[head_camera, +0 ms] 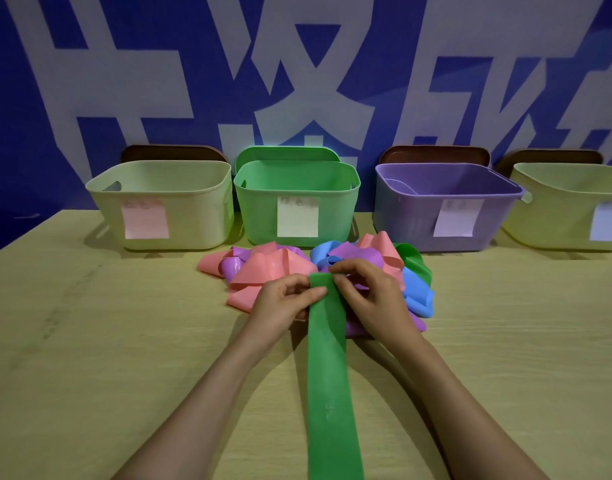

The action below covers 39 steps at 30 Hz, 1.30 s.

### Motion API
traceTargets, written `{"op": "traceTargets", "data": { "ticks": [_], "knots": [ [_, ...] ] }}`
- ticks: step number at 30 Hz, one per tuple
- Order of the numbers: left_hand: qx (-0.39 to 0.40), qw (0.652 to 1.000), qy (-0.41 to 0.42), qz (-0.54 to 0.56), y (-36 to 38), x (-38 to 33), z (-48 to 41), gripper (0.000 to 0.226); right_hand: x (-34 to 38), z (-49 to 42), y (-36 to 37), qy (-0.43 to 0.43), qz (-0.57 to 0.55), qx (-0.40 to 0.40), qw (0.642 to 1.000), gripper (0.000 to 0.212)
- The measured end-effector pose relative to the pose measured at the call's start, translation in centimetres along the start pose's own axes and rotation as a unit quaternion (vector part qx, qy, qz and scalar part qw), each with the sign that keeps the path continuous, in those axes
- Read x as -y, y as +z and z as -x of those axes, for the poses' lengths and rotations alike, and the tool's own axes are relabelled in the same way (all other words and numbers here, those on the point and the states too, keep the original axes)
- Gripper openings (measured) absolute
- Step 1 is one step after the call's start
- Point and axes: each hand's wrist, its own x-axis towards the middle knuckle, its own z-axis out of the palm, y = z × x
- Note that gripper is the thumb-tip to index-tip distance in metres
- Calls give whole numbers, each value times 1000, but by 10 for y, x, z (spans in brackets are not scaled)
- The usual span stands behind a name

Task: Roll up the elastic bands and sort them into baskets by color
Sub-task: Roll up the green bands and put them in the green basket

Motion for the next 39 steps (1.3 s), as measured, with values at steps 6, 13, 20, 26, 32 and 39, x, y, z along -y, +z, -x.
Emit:
{"op": "traceTargets", "data": {
  "ticks": [6, 13, 20, 26, 32, 39],
  "knots": [
    [2, 1000, -1, 18, 1, -1, 0, 12, 2, -2, -2, 27, -43, 5, 999, 19],
    [4, 997, -41, 66, 3, -1, 0, 21, 7, 1, 0, 34, -69, 11, 997, 27],
    [41, 996, -40, 75, 2, -4, 3, 14, 6, 1, 1, 19, -43, 16, 999, 29],
    [19, 998, -9, 64, 3, 0, 2, 21, 6, 0, 0, 27, -54, 18, 998, 24],
    [-5, 999, 52, 6, 3, 1, 2, 21, 2, -4, -6, 109, -105, 72, 986, 10],
    [-23, 996, 69, -44, 1, 5, 2, 20, 5, -4, -10, 145, -146, 44, 978, 11]
  ]
}}
